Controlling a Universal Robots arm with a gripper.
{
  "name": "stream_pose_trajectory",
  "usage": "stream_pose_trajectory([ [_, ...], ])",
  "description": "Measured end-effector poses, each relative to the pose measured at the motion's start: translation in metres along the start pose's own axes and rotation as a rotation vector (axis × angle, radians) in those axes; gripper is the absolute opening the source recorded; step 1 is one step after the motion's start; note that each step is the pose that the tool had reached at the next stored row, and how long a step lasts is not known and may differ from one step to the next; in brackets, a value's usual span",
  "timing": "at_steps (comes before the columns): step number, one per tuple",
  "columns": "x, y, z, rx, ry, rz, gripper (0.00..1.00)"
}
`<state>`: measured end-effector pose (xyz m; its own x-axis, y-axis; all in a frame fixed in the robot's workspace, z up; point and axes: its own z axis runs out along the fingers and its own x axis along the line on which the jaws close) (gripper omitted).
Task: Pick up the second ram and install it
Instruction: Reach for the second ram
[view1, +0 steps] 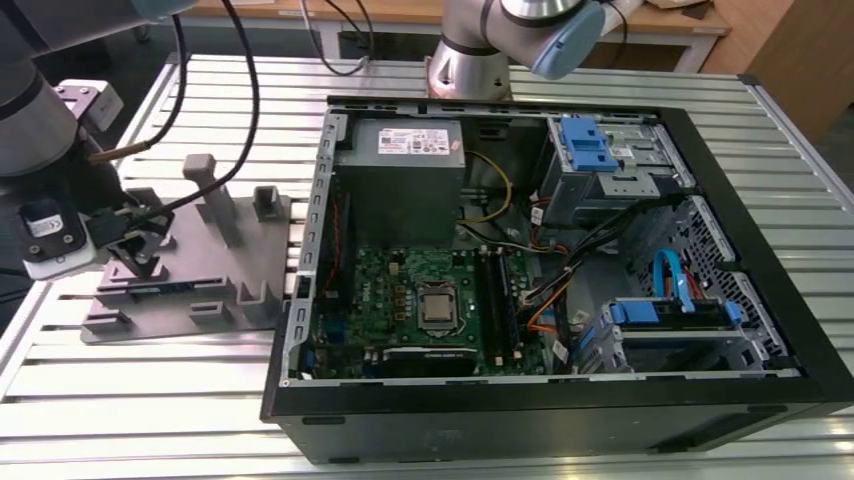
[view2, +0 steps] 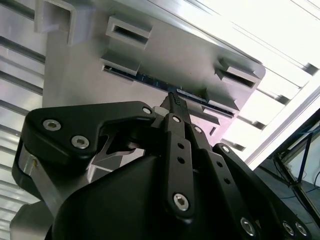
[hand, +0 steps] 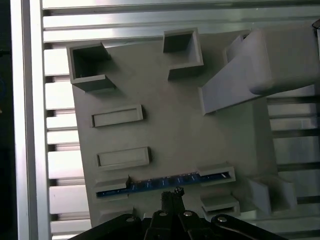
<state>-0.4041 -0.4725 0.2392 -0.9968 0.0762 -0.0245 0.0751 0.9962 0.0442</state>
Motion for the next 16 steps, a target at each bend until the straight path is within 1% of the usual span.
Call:
stream_pose_trajectory([
  [14,0.0005,-0.0009,0.0208,0.0,0.0004,0.0,0.07],
  [16,0.0006,-0.001,0.022,0.0001,0.0004,0.0,0.07],
])
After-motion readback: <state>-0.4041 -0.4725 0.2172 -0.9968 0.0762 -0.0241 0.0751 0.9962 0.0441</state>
